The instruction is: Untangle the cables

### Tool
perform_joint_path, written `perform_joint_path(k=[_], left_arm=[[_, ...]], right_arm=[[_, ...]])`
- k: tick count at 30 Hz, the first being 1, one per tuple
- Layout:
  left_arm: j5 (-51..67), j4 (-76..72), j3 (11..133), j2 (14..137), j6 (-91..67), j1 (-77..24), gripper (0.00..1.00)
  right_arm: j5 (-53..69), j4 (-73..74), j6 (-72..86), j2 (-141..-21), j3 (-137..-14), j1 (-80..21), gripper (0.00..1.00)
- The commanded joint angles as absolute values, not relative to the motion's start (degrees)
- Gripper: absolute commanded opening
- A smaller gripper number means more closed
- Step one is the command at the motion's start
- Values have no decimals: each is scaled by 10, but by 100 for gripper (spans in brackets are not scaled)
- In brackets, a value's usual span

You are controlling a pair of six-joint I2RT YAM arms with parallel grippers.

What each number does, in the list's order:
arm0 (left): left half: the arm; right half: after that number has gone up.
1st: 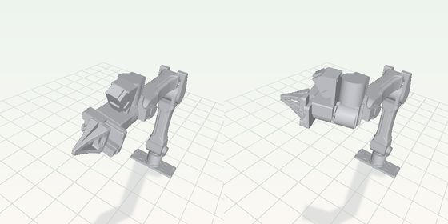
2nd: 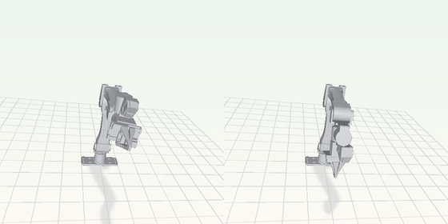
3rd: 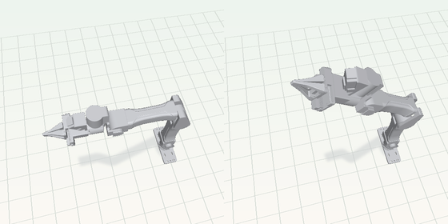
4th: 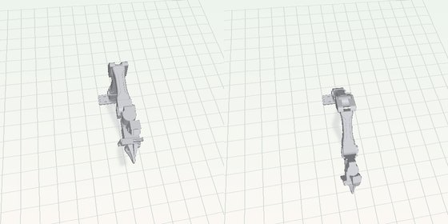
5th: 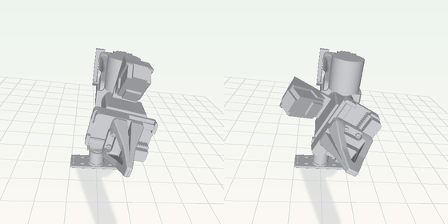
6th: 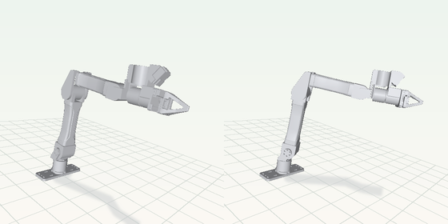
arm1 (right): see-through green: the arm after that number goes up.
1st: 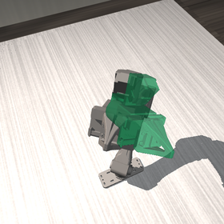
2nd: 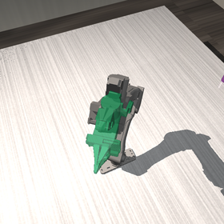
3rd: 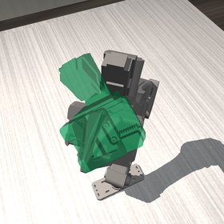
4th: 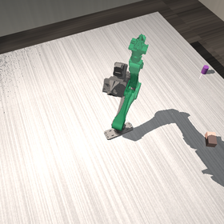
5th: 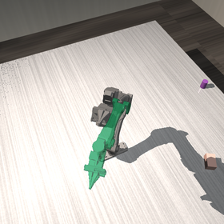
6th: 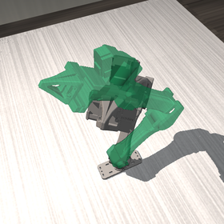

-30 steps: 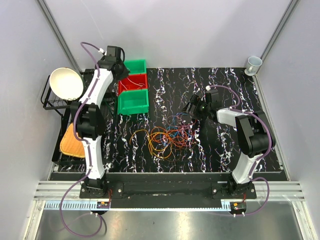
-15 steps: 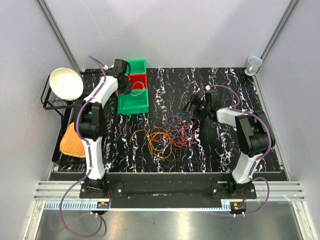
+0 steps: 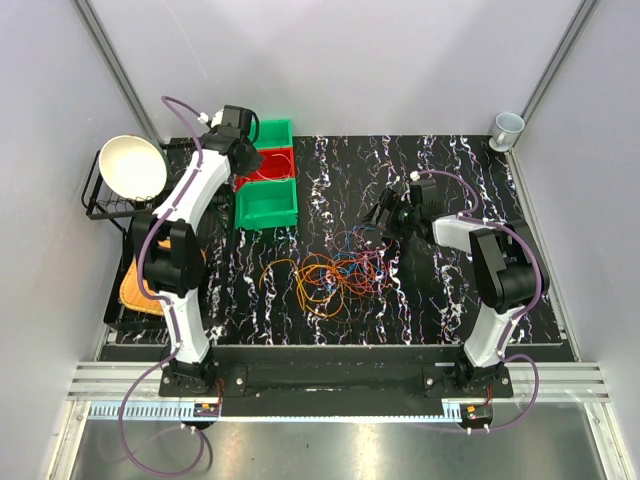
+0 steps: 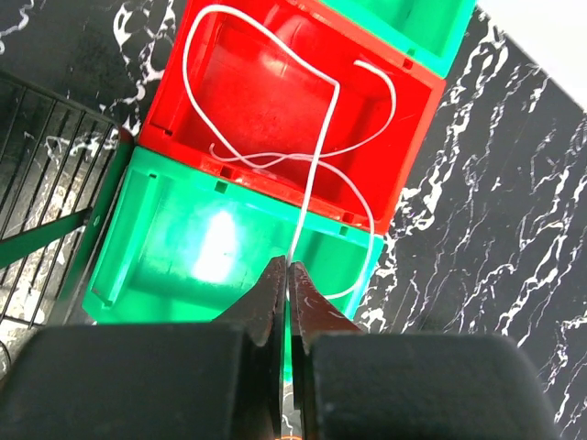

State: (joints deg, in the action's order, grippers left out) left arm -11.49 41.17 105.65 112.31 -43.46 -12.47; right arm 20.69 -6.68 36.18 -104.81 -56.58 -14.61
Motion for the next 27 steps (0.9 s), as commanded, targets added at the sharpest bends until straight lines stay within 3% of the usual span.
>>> perform_joint_path(k=[1, 12, 27], left_arm=[[-86, 429, 1081, 1119, -441, -123, 0], [14, 486, 1207, 1226, -443, -97, 0], [47, 460, 1291, 1324, -441, -76, 0]], right_arm=[[220, -91, 367, -1052, -582, -144, 93], [225, -91, 369, -1051, -582, -143, 93], [226, -91, 369, -1057, -584, -143, 93]])
